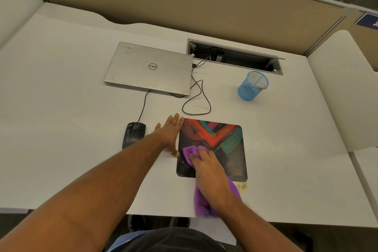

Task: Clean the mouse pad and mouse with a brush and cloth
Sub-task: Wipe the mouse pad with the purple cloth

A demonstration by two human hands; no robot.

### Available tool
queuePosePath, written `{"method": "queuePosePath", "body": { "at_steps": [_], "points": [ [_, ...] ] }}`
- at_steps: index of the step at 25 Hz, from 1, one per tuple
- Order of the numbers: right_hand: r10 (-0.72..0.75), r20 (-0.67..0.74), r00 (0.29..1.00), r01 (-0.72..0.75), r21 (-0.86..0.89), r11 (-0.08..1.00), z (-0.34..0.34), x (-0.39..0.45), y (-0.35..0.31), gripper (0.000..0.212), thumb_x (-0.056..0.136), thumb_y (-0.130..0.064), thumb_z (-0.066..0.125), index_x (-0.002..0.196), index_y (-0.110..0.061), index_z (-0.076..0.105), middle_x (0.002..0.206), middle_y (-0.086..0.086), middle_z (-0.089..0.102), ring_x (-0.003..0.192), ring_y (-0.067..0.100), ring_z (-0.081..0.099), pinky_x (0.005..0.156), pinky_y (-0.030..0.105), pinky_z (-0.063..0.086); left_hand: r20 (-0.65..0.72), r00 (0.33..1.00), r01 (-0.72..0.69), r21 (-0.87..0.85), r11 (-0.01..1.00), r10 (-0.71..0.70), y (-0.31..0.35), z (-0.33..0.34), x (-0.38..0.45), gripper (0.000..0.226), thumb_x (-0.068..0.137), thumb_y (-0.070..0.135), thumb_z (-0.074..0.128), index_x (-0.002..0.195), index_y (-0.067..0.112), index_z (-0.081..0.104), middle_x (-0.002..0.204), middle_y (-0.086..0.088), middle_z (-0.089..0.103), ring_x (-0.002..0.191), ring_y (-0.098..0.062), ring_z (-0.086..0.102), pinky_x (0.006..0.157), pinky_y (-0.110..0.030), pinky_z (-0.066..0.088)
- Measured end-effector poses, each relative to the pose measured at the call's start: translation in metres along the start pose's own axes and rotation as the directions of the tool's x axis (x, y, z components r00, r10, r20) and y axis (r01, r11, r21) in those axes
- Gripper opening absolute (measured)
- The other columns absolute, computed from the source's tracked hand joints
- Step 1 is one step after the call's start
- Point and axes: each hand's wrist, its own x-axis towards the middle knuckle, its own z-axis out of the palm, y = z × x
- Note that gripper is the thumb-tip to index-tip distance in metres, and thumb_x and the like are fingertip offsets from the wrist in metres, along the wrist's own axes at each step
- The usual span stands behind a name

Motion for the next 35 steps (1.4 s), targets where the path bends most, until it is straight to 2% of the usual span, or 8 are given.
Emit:
{"method": "queuePosePath", "body": {
  "at_steps": [5,12,17,20,23,26,31,35],
  "points": [
    [0.191,-0.037,0.981,-0.191,0.01,0.982,-0.037,0.052,-0.007,0.068,0.095,-0.011,0.069,0.155,-0.015,0.037,0.164,0.009,0.022,0.145,0.03,0.034,0.116,0.039,0.043,0.008,1.0,0.004,0.013,1.0,-0.004,0.0,-0.001,-0.001,0.138,0.073,0.043,0.085,0.153,0.019,-0.025,0.16,-0.003,-0.031,0.148,-0.025,-0.023,0.119,-0.053,-0.001],
    [0.06,0.015,0.998,-0.061,0.08,0.995,0.002,-0.017,-0.009,0.071,0.099,-0.018,0.064,0.16,-0.018,0.028,0.162,0.006,0.029,0.147,0.025,0.033,0.118,0.034,0.037,0.001,1.0,-0.005,-0.001,1.0,0.005,-0.001,0.0,-0.002,0.137,0.074,0.041,0.085,0.152,0.019,-0.026,0.16,-0.003,-0.032,0.148,-0.024,-0.025,0.119,-0.052,-0.004],
    [0.211,-0.09,0.973,-0.205,0.07,0.976,-0.016,0.042,-0.001,0.072,0.1,-0.014,0.062,0.161,-0.015,0.024,0.164,0.007,0.027,0.15,0.028,0.027,0.122,0.037,0.029,0.01,1.0,-0.001,0.007,1.0,0.001,0.001,-0.002,-0.002,0.138,0.073,0.041,0.085,0.153,0.019,-0.025,0.16,-0.003,-0.031,0.148,-0.024,-0.024,0.119,-0.052,-0.002],
    [0.122,-0.069,0.99,-0.113,0.11,0.987,-0.022,0.054,-0.02,0.068,0.096,-0.011,0.063,0.157,-0.012,0.034,0.161,0.008,0.03,0.148,0.028,0.027,0.121,0.037,0.033,0.015,1.0,0.003,0.014,1.0,-0.003,0.001,-0.003,-0.005,0.138,0.073,0.041,0.085,0.153,0.02,-0.025,0.16,-0.003,-0.031,0.148,-0.024,-0.024,0.119,-0.052,-0.003],
    [-0.019,-0.021,1.0,0.021,0.078,0.997,0.0,0.008,-0.028,0.063,0.094,-0.013,0.065,0.153,-0.015,0.043,0.156,0.003,0.035,0.143,0.023,0.032,0.117,0.033,0.038,0.015,1.0,-0.005,0.005,1.0,0.005,0.002,-0.004,-0.005,0.138,0.073,0.042,0.085,0.153,0.019,-0.025,0.16,-0.004,-0.032,0.148,-0.024,-0.025,0.119,-0.052,-0.004],
    [-0.02,0.025,0.999,0.019,0.035,0.999,0.01,-0.028,-0.007,0.072,0.096,-0.017,0.067,0.159,-0.023,0.033,0.162,0.0,0.029,0.148,0.024,0.029,0.119,0.036,0.036,0.032,0.999,0.004,0.008,1.0,-0.004,0.004,-0.006,-0.006,0.137,0.074,0.04,0.085,0.153,0.018,-0.025,0.16,-0.004,-0.032,0.148,-0.024,-0.025,0.119,-0.053,-0.003],
    [0.091,-0.054,0.994,-0.094,-0.054,0.994,-0.012,0.024,-0.003,0.066,0.097,-0.019,0.061,0.157,-0.017,0.034,0.161,0.006,0.03,0.144,0.029,0.031,0.116,0.039,0.039,0.07,0.998,0.0,0.013,1.0,-0.001,0.005,-0.014,-0.005,0.122,0.085,0.039,0.076,0.154,0.017,-0.023,0.16,-0.007,-0.031,0.149,-0.028,-0.022,0.119,-0.054,0.0],
    [-0.053,-0.002,0.999,0.053,-0.07,0.996,0.004,0.003,-0.025,0.059,0.093,-0.015,0.064,0.15,-0.016,0.048,0.153,0.005,0.038,0.141,0.029,0.033,0.111,0.04,0.043,0.045,0.999,0.005,-0.016,1.0,-0.005,0.005,-0.011,-0.004,0.108,0.093,0.038,0.066,0.155,0.018,-0.021,0.161,-0.005,-0.03,0.149,-0.025,-0.021,0.12,-0.053,-0.001]
  ]
}}
